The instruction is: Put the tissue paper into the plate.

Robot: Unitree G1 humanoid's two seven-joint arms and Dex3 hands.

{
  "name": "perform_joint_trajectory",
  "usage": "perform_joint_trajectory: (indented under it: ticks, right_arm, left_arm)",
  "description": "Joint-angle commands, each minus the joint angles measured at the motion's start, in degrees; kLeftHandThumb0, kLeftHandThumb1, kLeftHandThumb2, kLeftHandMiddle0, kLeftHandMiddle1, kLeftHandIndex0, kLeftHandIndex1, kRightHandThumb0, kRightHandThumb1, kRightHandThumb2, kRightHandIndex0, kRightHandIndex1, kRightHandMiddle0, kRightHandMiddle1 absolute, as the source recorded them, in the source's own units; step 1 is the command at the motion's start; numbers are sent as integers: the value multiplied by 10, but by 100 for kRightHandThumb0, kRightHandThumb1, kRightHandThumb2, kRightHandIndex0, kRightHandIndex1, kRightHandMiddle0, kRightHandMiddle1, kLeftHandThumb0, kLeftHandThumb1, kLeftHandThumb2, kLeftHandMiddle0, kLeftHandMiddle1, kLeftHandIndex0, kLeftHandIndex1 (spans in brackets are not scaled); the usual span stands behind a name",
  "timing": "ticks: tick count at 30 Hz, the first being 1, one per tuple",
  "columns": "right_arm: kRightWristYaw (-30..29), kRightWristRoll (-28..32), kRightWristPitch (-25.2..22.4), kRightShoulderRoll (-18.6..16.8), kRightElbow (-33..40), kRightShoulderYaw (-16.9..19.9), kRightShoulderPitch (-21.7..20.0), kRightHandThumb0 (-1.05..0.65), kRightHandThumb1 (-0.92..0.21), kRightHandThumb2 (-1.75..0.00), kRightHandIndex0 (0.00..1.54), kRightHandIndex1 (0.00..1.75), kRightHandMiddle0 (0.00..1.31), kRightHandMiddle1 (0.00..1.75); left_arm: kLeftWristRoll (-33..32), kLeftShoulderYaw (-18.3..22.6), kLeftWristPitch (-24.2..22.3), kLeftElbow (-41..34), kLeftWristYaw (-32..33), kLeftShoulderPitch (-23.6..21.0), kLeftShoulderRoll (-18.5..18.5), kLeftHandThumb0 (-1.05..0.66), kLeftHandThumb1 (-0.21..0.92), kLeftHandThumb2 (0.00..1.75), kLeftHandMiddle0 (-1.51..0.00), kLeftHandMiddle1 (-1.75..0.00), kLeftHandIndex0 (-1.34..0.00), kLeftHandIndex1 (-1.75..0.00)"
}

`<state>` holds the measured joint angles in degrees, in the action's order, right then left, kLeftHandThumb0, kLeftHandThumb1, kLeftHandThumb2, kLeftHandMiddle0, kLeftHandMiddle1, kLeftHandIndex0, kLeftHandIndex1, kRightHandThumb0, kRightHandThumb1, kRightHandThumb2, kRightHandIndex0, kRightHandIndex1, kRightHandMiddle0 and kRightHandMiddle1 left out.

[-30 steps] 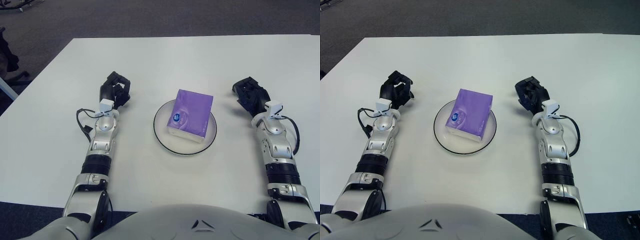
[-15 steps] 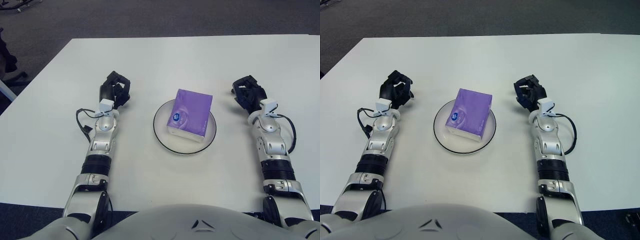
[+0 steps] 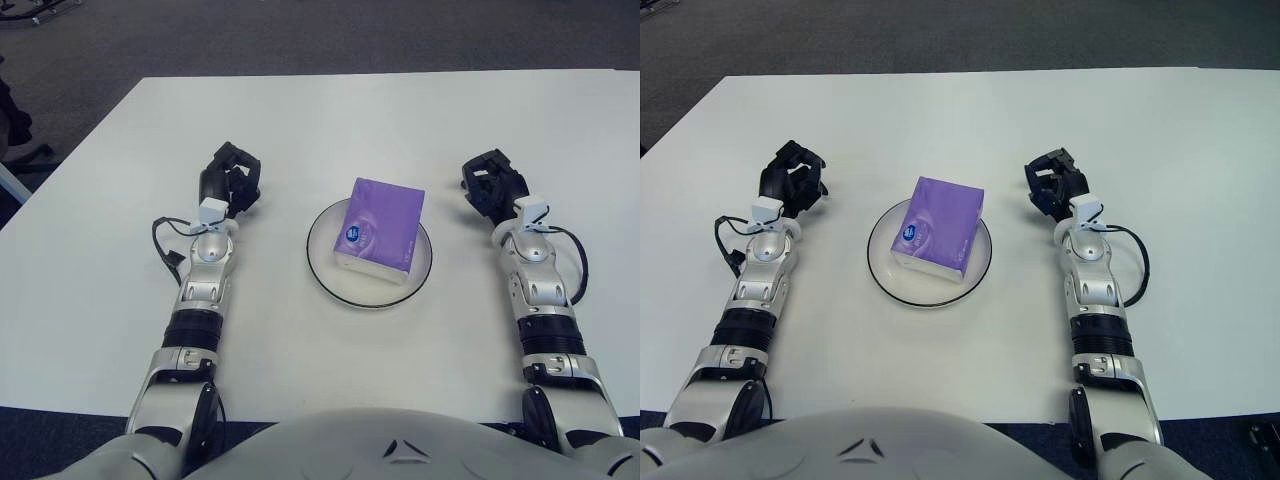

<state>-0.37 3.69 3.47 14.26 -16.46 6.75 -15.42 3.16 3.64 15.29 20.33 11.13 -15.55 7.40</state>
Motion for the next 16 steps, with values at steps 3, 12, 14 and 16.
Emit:
perform_joint_trajectory:
  ticks: [3, 12, 14, 16]
  right_arm:
    - [-6, -5, -4, -37, -44, -10, 38, -36, -88, -56, 58, 175, 24, 175]
    - [-8, -4, 4, -39, -57, -9, 33, -36, -87, -58, 59, 175, 24, 175]
    - [-8, -4, 7, -40, -61, -8, 32, -36, -86, -59, 59, 175, 25, 175]
    - [-8, -3, 10, -40, -64, -8, 32, -36, -85, -60, 59, 175, 25, 175]
  left_arm:
    - [-2, -7, -5, 37, 0, 77, -35, -39, 92, 48, -93, -175, -64, -170]
    - [-4, -6, -9, 38, 0, 75, -34, -38, 92, 47, -94, -175, -64, -171]
    - [-4, -6, -9, 39, 1, 75, -34, -38, 92, 47, -94, -175, -64, -171]
    - [-3, -6, -10, 39, 1, 74, -34, -38, 92, 47, -94, -175, -64, -171]
